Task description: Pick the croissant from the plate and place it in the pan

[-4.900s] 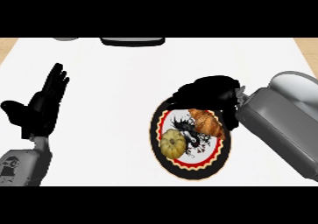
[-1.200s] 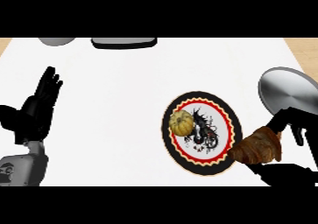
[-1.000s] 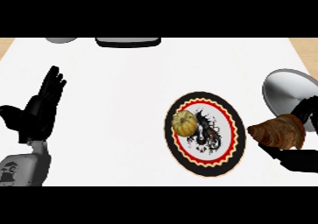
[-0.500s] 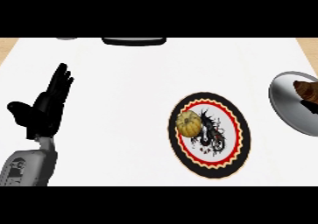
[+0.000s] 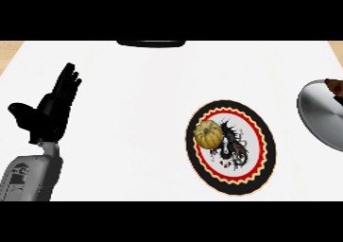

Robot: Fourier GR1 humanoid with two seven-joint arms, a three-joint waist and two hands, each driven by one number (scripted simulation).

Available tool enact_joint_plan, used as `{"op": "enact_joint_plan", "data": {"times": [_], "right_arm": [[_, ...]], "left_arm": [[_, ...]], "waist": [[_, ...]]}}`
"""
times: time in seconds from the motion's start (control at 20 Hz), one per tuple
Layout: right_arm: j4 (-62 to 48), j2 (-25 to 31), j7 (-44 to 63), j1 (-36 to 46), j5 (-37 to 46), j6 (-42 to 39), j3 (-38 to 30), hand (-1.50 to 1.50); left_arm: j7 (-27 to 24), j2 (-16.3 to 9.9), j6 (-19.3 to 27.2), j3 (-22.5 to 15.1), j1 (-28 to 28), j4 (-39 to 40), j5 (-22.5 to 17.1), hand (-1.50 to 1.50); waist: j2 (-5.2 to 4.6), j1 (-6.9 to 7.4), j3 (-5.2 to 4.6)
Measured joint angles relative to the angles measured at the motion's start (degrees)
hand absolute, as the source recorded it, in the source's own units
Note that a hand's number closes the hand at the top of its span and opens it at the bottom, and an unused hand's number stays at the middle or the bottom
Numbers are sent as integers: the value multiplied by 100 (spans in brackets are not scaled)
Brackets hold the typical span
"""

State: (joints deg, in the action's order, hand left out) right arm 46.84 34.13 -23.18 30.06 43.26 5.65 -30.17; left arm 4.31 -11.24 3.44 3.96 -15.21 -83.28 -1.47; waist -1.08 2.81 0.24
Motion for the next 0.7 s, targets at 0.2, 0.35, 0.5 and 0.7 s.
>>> {"op": "enact_joint_plan", "data": {"times": [0.2, 0.35, 0.5, 0.7], "right_arm": [[-1125, 138, -429, 441, -15, 285, -145, 150], [-1810, 206, -496, 636, -41, 88, -189, -150], [-2367, 231, -480, 804, -87, -483, -172, -150], [-2893, 367, -743, 961, -160, -938, -224, -150]], "left_arm": [[-19, 7, -21, -15, -81, 45, 13, 0], [-72, 31, -28, -24, -109, 65, 14, 0], [-41, 45, -33, -35, -179, 81, 10, 0], [-70, 104, 8, -82, -155, 108, 62, 0]], "waist": [[-29, 62, 8], [-52, 114, 11], [-64, 134, 16], [-70, 127, 20]]}}
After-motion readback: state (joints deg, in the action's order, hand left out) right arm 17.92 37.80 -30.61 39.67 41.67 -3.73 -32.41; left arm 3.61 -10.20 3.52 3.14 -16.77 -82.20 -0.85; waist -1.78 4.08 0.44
